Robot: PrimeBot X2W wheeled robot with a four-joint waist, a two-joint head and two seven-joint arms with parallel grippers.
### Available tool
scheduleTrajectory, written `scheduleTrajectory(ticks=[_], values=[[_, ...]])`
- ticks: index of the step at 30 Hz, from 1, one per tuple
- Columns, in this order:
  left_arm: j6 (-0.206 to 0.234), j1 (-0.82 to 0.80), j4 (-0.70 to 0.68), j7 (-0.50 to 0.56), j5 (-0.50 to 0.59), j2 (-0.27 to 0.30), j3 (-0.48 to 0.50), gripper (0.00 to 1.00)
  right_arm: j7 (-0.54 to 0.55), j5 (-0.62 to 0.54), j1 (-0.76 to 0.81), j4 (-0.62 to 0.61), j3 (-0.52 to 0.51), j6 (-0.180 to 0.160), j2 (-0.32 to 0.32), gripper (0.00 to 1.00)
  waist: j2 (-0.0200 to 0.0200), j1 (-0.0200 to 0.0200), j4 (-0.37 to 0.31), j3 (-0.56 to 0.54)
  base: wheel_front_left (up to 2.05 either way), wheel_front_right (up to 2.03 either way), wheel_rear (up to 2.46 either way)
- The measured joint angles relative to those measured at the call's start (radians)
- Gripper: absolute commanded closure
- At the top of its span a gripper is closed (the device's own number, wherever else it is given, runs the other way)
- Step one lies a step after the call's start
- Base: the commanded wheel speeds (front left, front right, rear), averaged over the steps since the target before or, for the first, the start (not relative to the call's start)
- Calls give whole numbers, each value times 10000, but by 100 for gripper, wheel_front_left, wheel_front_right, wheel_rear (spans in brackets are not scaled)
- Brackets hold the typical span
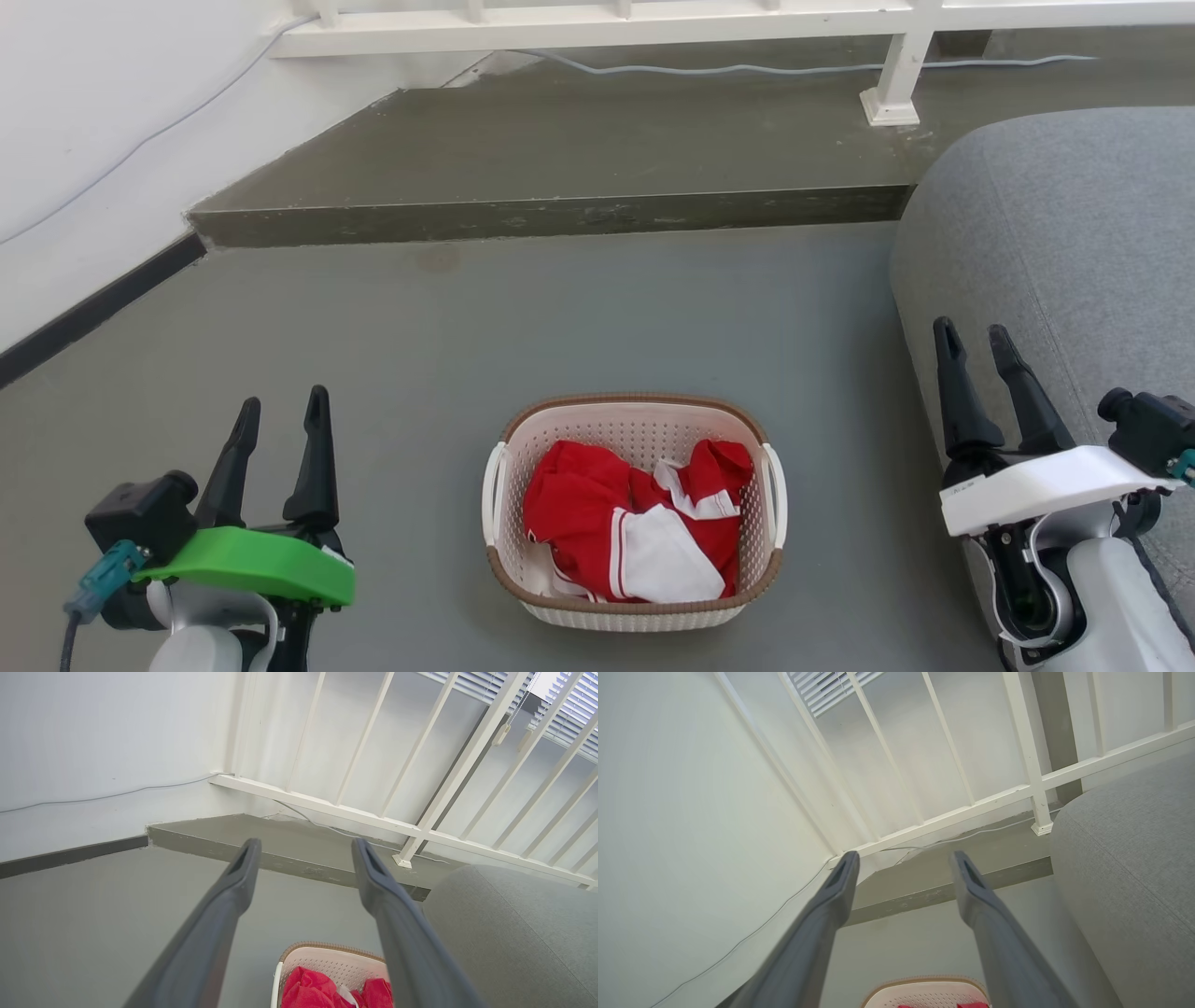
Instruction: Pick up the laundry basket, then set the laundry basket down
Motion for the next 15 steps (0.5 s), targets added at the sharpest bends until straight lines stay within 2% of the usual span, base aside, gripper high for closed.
scheduleTrajectory(ticks=[15], values=[[-96, -18, -153, -451, 1781, -15, -190, 0, -458, -1835, 2, -2, 113, -215, -4, 0, 0, 0, 17, -60, 0, 0, 0]])
